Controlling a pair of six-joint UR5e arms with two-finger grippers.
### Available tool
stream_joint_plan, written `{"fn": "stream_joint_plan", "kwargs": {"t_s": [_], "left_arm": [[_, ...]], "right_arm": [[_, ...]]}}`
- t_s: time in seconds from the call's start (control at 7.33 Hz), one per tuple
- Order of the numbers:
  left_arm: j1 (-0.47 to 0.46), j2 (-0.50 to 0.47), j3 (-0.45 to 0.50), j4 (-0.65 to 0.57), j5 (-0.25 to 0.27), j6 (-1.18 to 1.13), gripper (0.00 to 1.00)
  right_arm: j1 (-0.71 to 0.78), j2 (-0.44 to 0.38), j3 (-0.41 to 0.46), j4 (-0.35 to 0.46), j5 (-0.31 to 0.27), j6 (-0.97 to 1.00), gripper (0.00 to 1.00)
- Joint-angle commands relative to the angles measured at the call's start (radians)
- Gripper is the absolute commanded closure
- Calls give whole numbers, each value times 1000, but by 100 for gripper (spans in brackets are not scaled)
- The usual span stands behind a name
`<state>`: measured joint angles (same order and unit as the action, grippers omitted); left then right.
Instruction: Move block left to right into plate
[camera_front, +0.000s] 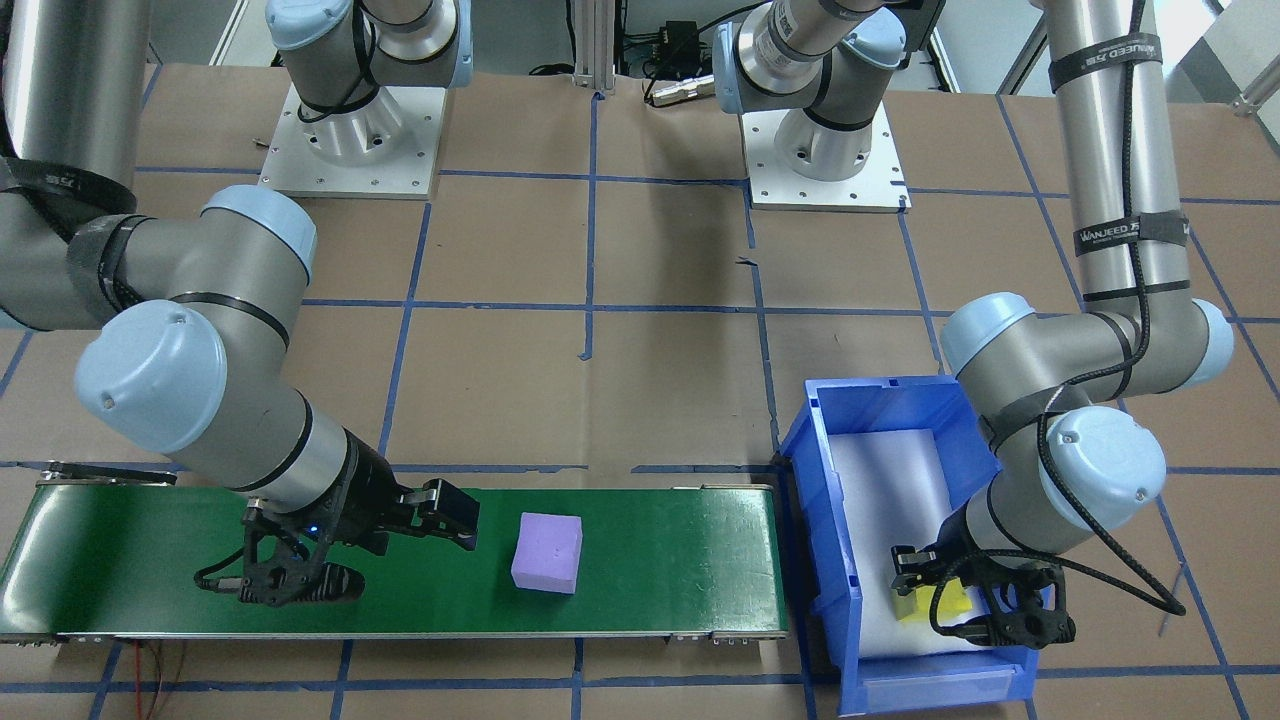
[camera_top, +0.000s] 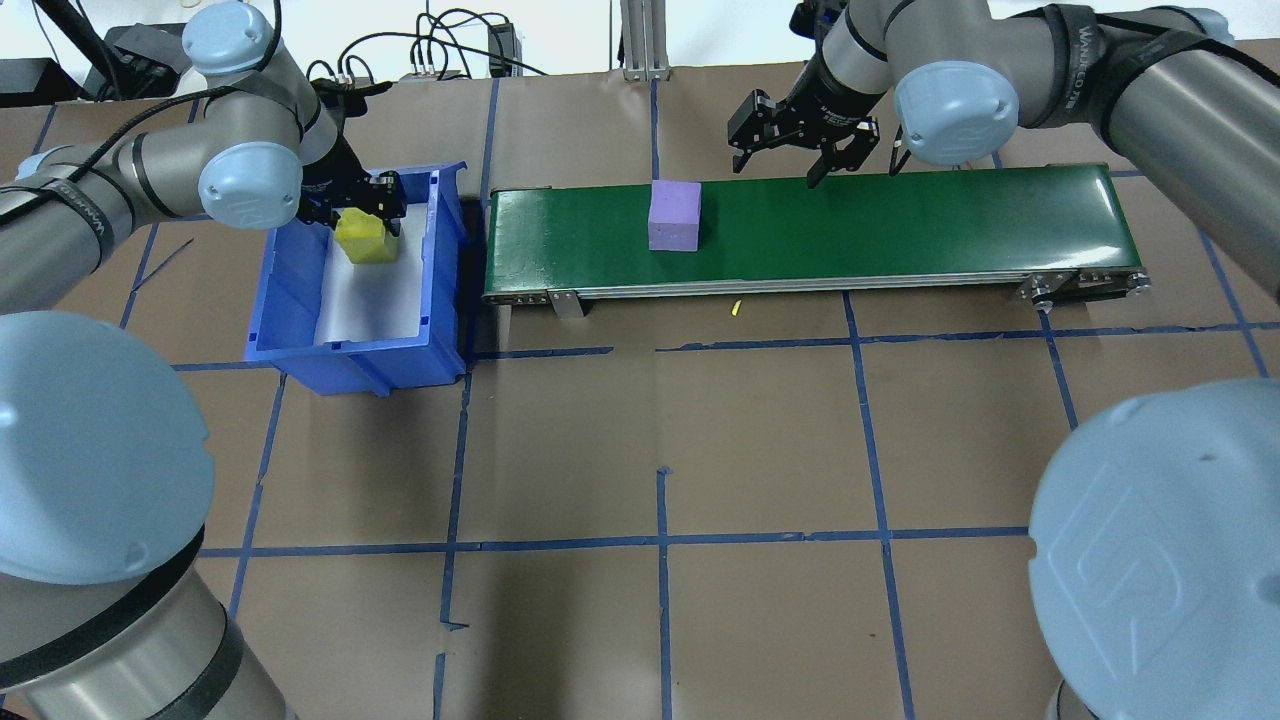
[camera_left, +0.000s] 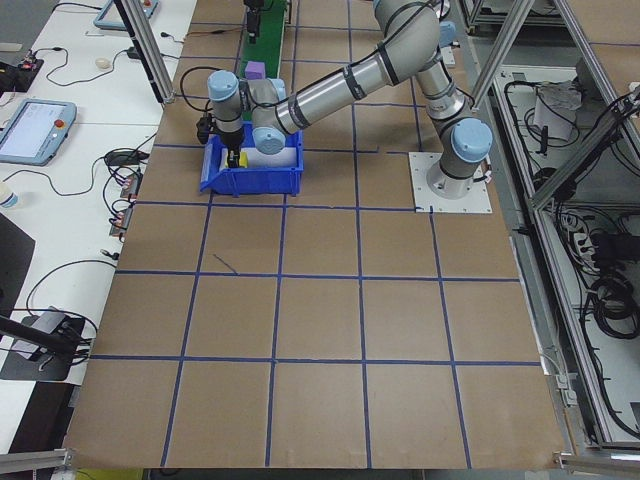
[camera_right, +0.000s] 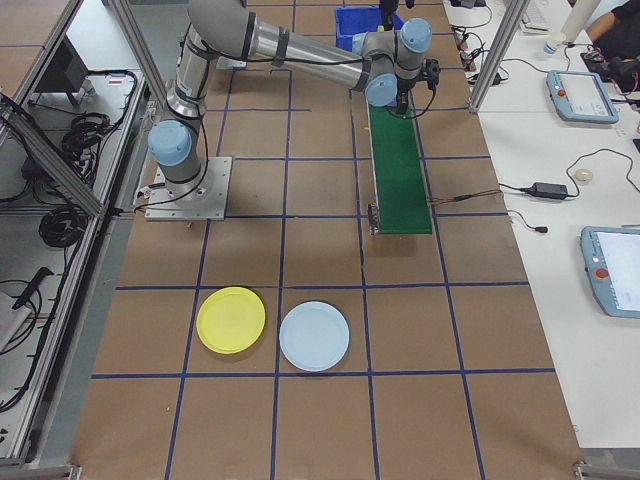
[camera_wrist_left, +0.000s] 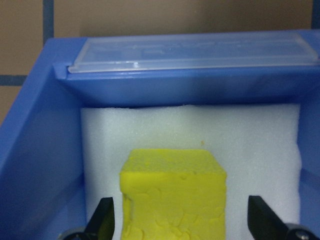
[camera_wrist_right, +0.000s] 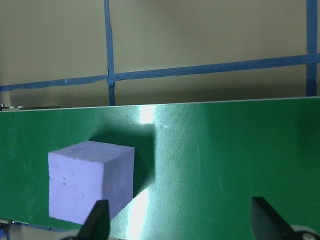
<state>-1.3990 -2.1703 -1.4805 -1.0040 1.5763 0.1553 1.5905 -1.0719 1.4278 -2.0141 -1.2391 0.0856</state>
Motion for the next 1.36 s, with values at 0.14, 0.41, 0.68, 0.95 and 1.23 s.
{"fn": "stream_joint_plan", "kwargs": {"t_s": [0.14, 0.41, 0.68, 0.95, 1.23], "left_arm": [[0, 38, 15, -7, 1, 12, 81], [-5, 119, -1, -97, 5, -23, 81], [-18, 211, -1, -230, 5, -62, 81], [-95, 253, 6, -248, -8, -161, 81], [-213, 230, 9, -193, -12, -258, 81]], "right_arm": [[-7, 6, 2, 0, 3, 3, 0], [-14, 6, 2, 0, 7, 2, 0], [-20, 9, 3, 0, 9, -3, 0], [-20, 16, 9, -2, 9, -7, 1], [-23, 16, 32, -17, 9, -6, 1]]}}
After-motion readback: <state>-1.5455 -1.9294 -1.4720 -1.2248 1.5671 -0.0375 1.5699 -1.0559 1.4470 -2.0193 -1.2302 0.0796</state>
